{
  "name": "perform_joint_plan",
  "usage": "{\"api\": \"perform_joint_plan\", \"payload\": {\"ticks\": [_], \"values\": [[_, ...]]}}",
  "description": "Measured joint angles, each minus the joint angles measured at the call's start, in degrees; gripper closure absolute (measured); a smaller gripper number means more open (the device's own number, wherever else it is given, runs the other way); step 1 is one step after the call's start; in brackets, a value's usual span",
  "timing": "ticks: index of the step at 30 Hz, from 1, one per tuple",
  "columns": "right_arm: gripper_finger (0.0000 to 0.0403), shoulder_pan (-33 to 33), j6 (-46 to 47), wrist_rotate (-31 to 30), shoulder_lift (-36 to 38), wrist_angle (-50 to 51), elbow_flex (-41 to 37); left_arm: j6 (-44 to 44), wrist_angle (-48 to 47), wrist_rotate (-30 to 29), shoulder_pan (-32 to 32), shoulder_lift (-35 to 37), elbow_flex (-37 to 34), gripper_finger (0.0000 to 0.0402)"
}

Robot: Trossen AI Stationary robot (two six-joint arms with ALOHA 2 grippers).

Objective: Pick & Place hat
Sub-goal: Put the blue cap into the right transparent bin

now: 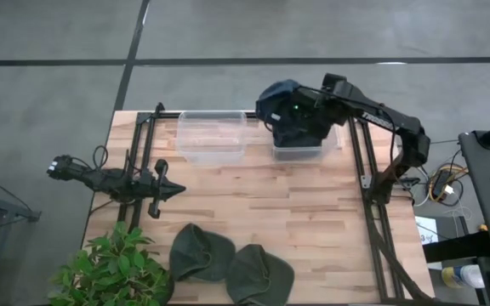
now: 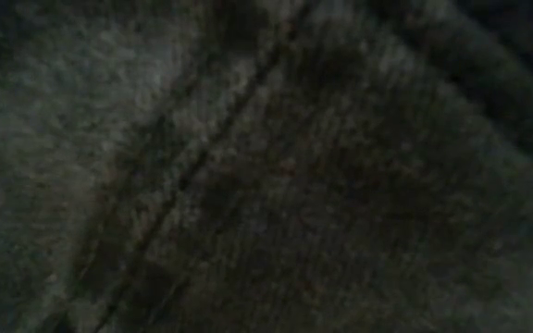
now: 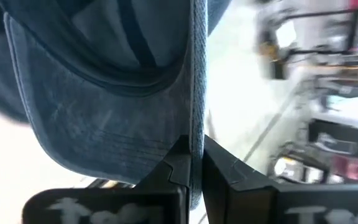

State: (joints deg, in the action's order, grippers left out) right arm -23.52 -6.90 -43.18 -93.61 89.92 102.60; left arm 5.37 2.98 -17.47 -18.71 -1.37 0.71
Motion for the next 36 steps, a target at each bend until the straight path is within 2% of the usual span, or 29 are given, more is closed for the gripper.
{"api": "perform_joint_plan", "payload": {"ticks": [3, 10, 19, 21, 25, 36], "values": [[0.039, -2.9, -2.4, 3.9, -0.1, -0.1, -3.0, 0.0, 0.0, 0.0, 0.0, 0.0, 0.0, 0.0401], [0.039, -4.0, -8.4, 3.9, -0.1, -1.2, -10.2, 0.0, 0.0, 0.0, 0.0, 0.0, 0.0, 0.0401], [0.039, -2.6, -15.5, 4.8, -0.1, -12.9, -14.7, 0.0, 0.0, 0.0, 0.0, 0.0, 0.0, 0.0401], [0.039, -2.6, -15.0, 6.5, -0.2, -15.4, -14.8, 0.0, 0.0, 0.0, 0.0, 0.0, 0.0, 0.0401], [0.039, -3.4, -13.0, 15.1, -0.2, -17.0, -14.8, 0.0, 0.0, 0.0, 0.0, 0.0, 0.0, 0.0401], [0.039, -4.0, -9.1, 16.2, -0.3, -18.4, -20.2, 0.0, 0.0, 0.0, 0.0, 0.0, 0.0, 0.0401]]}}
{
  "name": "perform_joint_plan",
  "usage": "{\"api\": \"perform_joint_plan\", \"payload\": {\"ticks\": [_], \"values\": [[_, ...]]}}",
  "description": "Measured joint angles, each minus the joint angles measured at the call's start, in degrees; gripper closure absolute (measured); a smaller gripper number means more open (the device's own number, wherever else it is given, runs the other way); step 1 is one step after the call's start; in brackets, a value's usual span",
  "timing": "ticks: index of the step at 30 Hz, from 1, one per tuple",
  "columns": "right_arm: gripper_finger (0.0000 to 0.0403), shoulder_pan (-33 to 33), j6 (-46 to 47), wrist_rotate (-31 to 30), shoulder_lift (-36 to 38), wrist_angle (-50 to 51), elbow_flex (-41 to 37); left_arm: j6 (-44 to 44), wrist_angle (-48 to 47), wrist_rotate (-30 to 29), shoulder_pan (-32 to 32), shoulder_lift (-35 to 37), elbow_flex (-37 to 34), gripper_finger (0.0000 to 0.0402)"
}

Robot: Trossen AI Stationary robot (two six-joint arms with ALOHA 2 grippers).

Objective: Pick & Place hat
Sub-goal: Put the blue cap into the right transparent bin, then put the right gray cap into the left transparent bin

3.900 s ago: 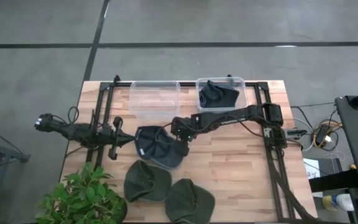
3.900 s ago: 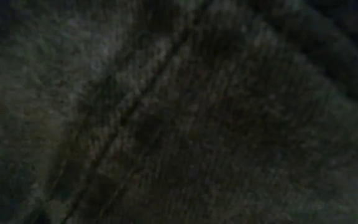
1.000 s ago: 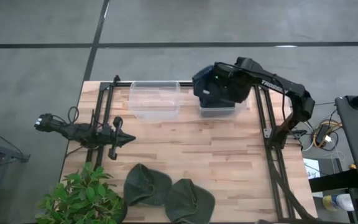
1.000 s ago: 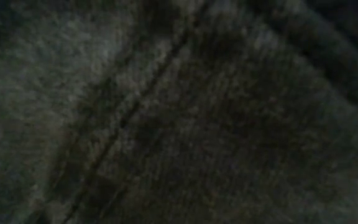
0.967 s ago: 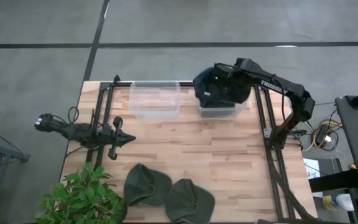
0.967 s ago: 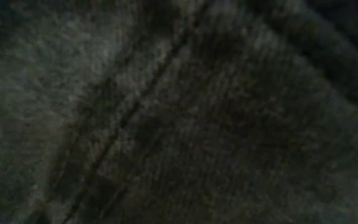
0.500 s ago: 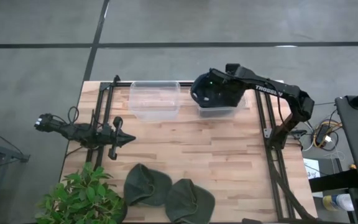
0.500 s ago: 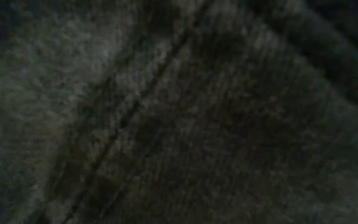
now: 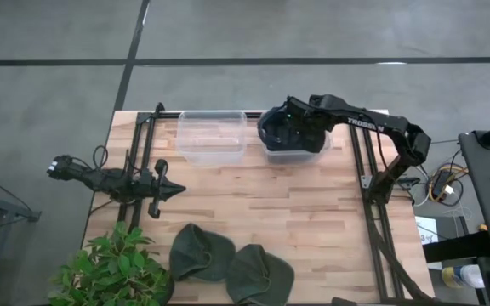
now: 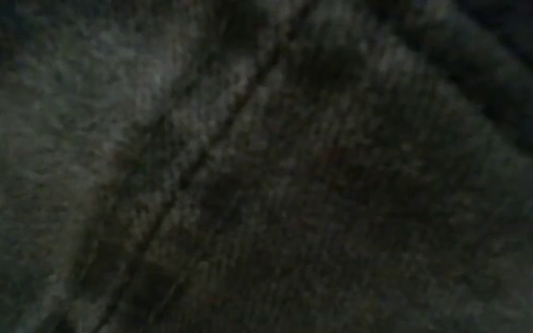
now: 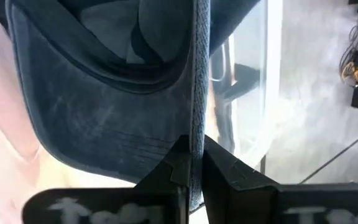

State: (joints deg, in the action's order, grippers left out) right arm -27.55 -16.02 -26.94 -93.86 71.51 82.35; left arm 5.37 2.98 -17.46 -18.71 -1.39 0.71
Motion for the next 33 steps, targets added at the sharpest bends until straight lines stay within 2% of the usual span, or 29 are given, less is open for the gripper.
{"api": "perform_joint_plan", "payload": {"ticks": [11, 17, 25, 29, 33], "values": [[0.0383, 0.0, 2.5, -0.1, 0.0, -3.2, -4.4, 0.0, 0.0, 0.0, 0.0, 0.0, 0.0, 0.0401], [0.0313, 0.3, 4.0, 0.0, 0.0, -3.0, -3.3, 0.0, 0.0, 0.0, 0.0, 0.0, 0.0, 0.0401], [0.021, 2.1, 4.7, -4.7, 0.7, -1.2, 2.0, 0.0, 0.0, 0.0, 0.0, 0.0, 0.0, 0.0401], [0.0186, 3.9, 4.5, -4.7, 1.2, 0.8, 6.3, 0.0, 0.0, 0.0, 0.0, 0.0, 0.0, 0.0401], [0.0177, 7.0, 6.3, -4.2, 2.6, 2.6, 10.1, 0.0, 0.0, 0.0, 0.0, 0.0, 0.0, 0.0401]]}}
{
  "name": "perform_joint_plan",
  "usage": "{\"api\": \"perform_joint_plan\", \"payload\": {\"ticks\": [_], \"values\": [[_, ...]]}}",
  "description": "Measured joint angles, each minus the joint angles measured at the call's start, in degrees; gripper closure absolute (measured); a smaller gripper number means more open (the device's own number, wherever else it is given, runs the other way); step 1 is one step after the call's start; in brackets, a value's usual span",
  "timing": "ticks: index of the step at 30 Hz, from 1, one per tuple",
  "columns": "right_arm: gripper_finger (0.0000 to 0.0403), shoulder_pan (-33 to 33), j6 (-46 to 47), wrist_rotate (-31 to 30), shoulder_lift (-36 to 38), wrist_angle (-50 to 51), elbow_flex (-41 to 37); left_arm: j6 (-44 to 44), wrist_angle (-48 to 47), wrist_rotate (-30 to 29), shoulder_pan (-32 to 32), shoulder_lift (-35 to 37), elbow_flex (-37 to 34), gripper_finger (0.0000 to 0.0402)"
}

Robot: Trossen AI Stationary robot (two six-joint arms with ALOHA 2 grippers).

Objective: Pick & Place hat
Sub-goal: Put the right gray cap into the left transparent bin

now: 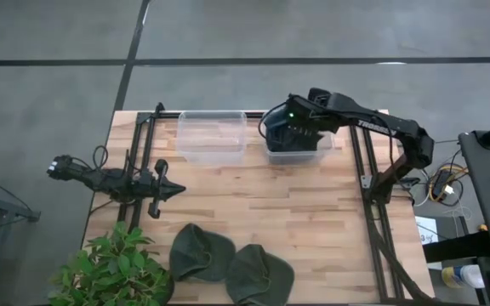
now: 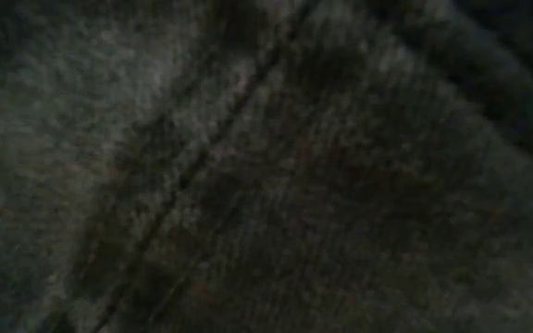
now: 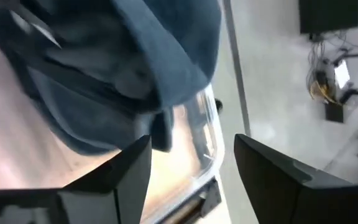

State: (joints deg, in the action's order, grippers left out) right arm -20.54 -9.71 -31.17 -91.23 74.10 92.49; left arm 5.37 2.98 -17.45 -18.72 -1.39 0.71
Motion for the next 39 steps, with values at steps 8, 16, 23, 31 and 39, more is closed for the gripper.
{"api": "perform_joint_plan", "payload": {"ticks": [8, 16, 23, 31, 39], "values": [[0.0177, 9.1, 10.2, 14.5, 2.8, 3.3, 5.4, 0.0, 0.0, 0.0, 0.0, 0.0, 0.0, 0.0401], [0.0177, 20.0, 17.5, 27.7, 3.9, 3.0, 2.8, 0.0, 0.0, 0.0, 0.0, 0.0, 0.0, 0.0401], [0.0177, 30.8, 24.9, 34.7, 3.8, 0.9, -3.6, 0.0, 0.0, 0.0, 0.0, 0.0, 0.0, 0.0401], [0.0177, 42.2, 30.8, 39.3, 3.7, -14.8, -10.0, 0.0, 0.0, 0.0, 0.0, 0.0, 0.0, 0.0401], [0.0177, 48.5, 36.0, 33.7, 3.7, -32.2, -19.2, 0.0, 0.0, 0.0, 0.0, 0.0, 0.0, 0.0401]]}}
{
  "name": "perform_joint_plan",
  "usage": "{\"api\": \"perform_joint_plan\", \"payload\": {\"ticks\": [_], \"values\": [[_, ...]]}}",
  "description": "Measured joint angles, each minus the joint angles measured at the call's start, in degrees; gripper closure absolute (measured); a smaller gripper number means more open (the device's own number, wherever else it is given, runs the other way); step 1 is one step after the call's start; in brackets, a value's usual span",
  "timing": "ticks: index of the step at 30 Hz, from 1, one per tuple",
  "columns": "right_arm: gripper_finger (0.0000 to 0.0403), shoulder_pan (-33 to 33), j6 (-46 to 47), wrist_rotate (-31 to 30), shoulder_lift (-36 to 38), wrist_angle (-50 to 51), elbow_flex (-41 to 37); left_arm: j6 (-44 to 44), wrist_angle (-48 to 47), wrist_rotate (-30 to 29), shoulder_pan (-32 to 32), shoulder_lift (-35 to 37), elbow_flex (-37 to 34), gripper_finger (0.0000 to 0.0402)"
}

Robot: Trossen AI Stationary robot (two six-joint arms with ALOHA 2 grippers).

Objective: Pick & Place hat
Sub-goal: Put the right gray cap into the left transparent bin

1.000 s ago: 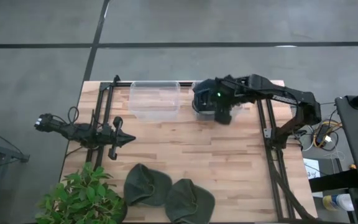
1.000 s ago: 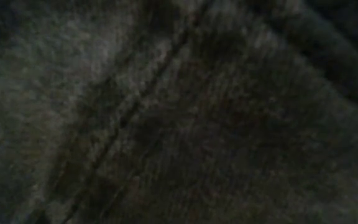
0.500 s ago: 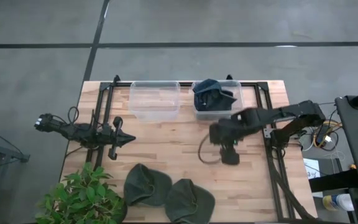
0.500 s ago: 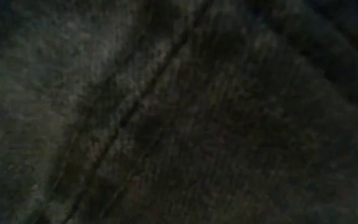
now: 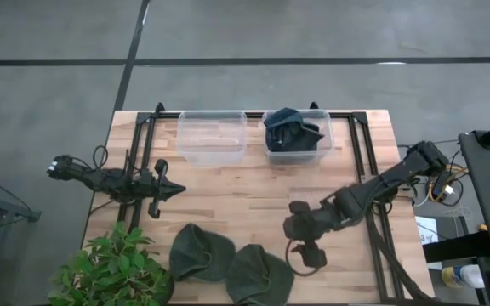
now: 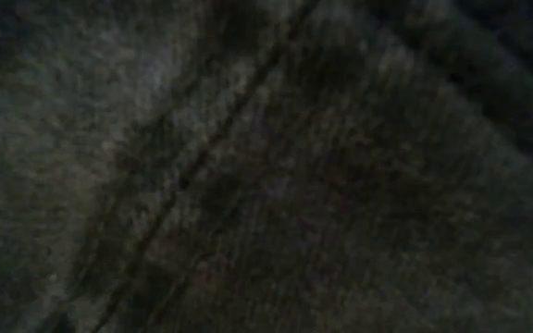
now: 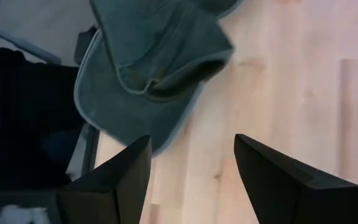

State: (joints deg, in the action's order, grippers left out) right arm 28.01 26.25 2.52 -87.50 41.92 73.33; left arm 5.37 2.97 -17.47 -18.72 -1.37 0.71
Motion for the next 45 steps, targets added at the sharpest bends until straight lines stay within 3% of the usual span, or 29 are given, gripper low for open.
{"api": "perform_joint_plan", "payload": {"ticks": [8, 12, 22, 29, 40, 45], "values": [[0.0177, 2.1, 4.2, -1.2, 0.0, -12.2, -9.7, 0.0, 0.0, 0.0, 0.0, 0.0, 0.0, 0.0401], [0.0177, 1.2, 4.2, -1.2, 0.0, -12.8, -11.8, 0.0, 0.0, 0.0, 0.0, 0.0, 0.0, 0.0401], [0.0177, 0.2, 5.1, -0.4, 0.0, -11.6, -13.4, 0.0, 0.0, 0.0, 0.0, 0.0, 0.0, 0.0401], [0.0177, -0.3, 0.5, -1.3, 0.0, -7.5, -12.9, 0.0, 0.0, 0.0, 0.0, 0.0, 0.0, 0.0401], [0.0177, -0.3, 12.5, -1.2, 0.1, -15.2, -15.1, 0.0, 0.0, 0.0, 0.0, 0.0, 0.0, 0.0401], [0.0177, -0.3, 13.3, -1.2, 0.1, -17.2, -15.5, 0.0, 0.0, 0.0, 0.0, 0.0, 0.0, 0.0401]]}}
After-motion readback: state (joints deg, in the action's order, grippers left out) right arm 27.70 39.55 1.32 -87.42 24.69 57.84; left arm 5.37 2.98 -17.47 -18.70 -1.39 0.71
